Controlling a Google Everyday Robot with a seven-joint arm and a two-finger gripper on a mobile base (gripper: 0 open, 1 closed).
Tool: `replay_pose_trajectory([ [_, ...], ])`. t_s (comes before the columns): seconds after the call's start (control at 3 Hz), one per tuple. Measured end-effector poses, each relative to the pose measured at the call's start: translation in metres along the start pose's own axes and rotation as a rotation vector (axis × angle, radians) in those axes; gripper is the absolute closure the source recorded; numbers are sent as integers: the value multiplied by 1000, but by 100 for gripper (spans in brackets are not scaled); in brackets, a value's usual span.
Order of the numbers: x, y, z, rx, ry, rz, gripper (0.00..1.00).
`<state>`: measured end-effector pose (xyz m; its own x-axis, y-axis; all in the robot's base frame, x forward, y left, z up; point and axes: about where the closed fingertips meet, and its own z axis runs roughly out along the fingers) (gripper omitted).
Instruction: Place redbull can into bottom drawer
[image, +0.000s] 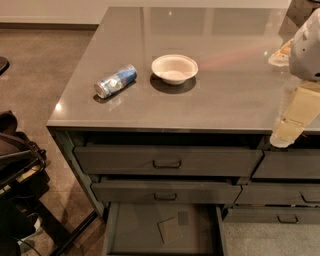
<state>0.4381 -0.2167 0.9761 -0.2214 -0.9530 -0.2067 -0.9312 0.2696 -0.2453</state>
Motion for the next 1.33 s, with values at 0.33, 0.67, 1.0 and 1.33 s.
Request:
replay_pose_trajectory([
  [0.33, -1, 0, -1, 3, -3, -2, 0],
  [0.67, -33, -14, 4, 0, -92, -110, 0],
  [1.0, -97, -33, 15, -15, -260, -282, 0],
  [1.33, -178, -43, 23, -24, -446, -489, 0],
])
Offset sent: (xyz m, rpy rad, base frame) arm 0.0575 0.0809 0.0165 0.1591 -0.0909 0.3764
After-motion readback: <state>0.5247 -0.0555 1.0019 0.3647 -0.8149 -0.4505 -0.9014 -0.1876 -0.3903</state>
